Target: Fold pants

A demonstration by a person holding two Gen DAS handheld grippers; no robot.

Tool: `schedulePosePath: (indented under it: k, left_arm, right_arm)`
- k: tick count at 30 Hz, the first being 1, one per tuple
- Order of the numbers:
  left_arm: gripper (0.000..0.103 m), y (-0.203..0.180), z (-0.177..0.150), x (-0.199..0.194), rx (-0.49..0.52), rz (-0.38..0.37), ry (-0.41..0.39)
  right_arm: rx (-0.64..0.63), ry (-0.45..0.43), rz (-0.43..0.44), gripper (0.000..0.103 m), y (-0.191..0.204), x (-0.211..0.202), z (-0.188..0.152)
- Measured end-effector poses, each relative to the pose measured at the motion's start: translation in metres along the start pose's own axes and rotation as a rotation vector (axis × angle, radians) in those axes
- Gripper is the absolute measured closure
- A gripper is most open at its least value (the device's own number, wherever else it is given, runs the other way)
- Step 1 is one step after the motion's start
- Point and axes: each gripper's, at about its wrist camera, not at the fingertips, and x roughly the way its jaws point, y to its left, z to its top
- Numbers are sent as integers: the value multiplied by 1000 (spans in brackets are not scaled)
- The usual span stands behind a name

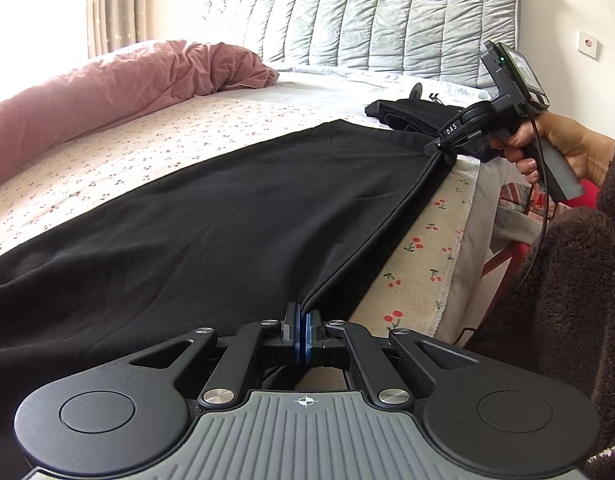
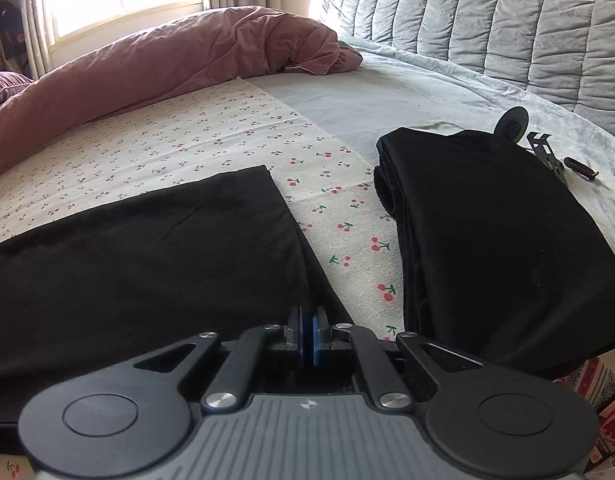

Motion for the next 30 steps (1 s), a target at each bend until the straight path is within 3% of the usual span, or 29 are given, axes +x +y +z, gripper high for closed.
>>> schedulePosePath:
  k: [5, 7, 8, 9, 11, 12, 13, 20, 25, 30]
  left_arm:
    - [99, -4, -1, 1, 27, 0, 12]
    - [93, 0, -1, -5, -2, 6, 0]
    - [87, 4, 0, -10, -19, 4, -6]
    - [83, 7, 0, -14, -36, 8, -7]
    - [54, 15, 0, -26, -76, 36, -12]
    - [47, 20, -1, -33, -94, 59, -18]
    - [40, 26, -2, -42, -119, 92, -26]
    - [24, 83, -18, -97, -314, 357, -26]
    - [19, 130, -41, -145, -479, 561, -31]
    - [16, 182, -73, -194, -672, 745, -78]
  right_arm:
    - [-51, 29, -31, 97, 3, 0, -1]
    - [-65, 10, -47, 82, 7, -3, 1]
    - [-62, -4, -51, 69, 7, -7, 3]
    - [-54, -19, -43, 62, 7, -12, 6]
    - [-40, -34, 6, 61, 9, -21, 11]
    - [-37, -34, 30, 60, 13, -24, 14]
    - [-45, -36, 49, 59, 19, -27, 17]
    - [-106, -58, 268, 40, 85, -35, 25]
    - [-160, -42, 432, 35, 144, -34, 21]
    - [-227, -25, 529, 31, 194, -33, 11]
